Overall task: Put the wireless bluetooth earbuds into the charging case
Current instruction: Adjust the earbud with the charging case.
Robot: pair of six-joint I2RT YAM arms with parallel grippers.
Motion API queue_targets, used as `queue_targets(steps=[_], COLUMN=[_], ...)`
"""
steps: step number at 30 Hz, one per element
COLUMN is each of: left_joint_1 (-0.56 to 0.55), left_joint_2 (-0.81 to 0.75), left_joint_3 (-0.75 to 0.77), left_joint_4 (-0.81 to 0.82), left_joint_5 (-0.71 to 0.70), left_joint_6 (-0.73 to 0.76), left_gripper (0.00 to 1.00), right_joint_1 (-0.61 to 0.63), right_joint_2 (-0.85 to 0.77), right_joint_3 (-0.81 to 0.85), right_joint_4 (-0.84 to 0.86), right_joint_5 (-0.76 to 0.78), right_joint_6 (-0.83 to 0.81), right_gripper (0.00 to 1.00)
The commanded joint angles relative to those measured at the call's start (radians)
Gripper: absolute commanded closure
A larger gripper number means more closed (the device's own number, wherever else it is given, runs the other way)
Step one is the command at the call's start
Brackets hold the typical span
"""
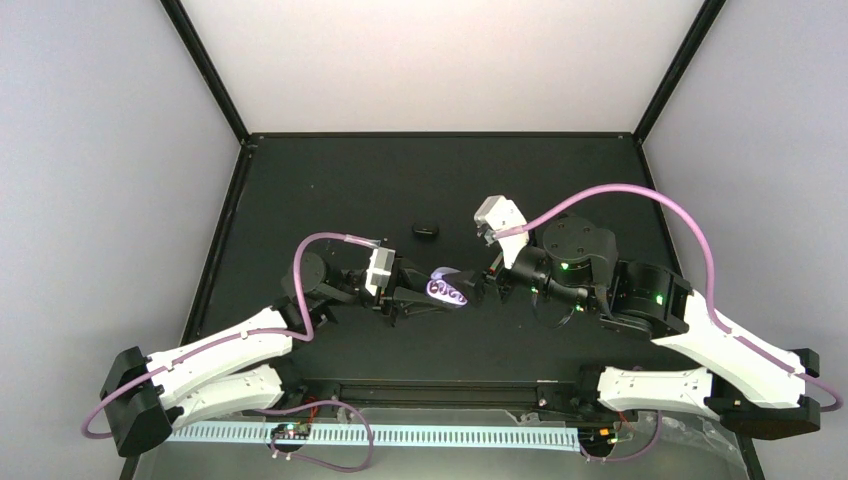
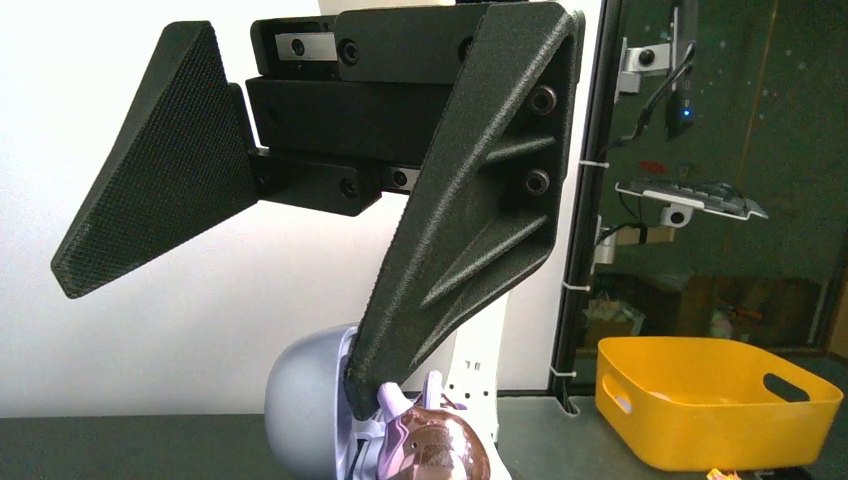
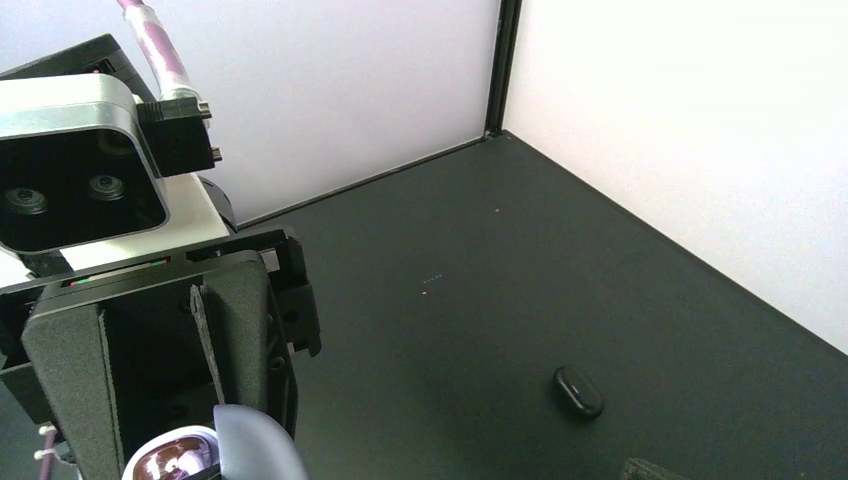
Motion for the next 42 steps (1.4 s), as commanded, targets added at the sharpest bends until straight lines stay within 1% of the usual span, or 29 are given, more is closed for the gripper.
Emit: queue_targets(steps=[1,11,22,27,31,33,37,42], left_joint_1=[-0.007,-0.009,-0.011,-0.013,-0.013,-0.014,-0.015,-0.018], left_joint_2=[-0.014,-0.006,-0.001,0.0,0.0,0.0,0.003,0.012], left_joint_3=[0.03,0.029,0.027,0.027,0.027,0.025,0.023,0.025], left_joint_4=[0.055,0.055,0.057,0.057,0.054,0.052,0.051,0.052], left_joint_5=[0.004,-0.001,-0.003,-0.007,-0.008,-0.006,-0.009,-0.009], left_joint_6=[-0.007,-0.002,0.0,0.0,0.0,-0.002,-0.002,-0.002], left_gripper=[0.98,0.98,0.98,0.98,0.99,0.98,0.98,0.98], right_joint_1=[0.004,0.004,0.004,0.004,0.004,0.003,0.004,0.004], right_joint_2=[-0.004,-0.006,-0.016,-0.017,-0.042,-0.056,-0.062,-0.062], right_joint_3=[-0.005,-0.007,-0.013,-0.014,-0.018,-0.017,-0.005,-0.005], right_joint_4=[-0.018,-0.013,-0.003,-0.004,0.011,0.018,0.011,0.035], right_joint_5=[-0.06,-0.109,-0.121,-0.098,-0.011,0.002,-0.03,-0.133], right_joint_6=[-0.008,-0.008,-0.003,0.0,0.011,0.012,0.014,0.032], right_gripper=[0.0,0.0,0.0,0.0,0.0,0.0,0.0,0.0])
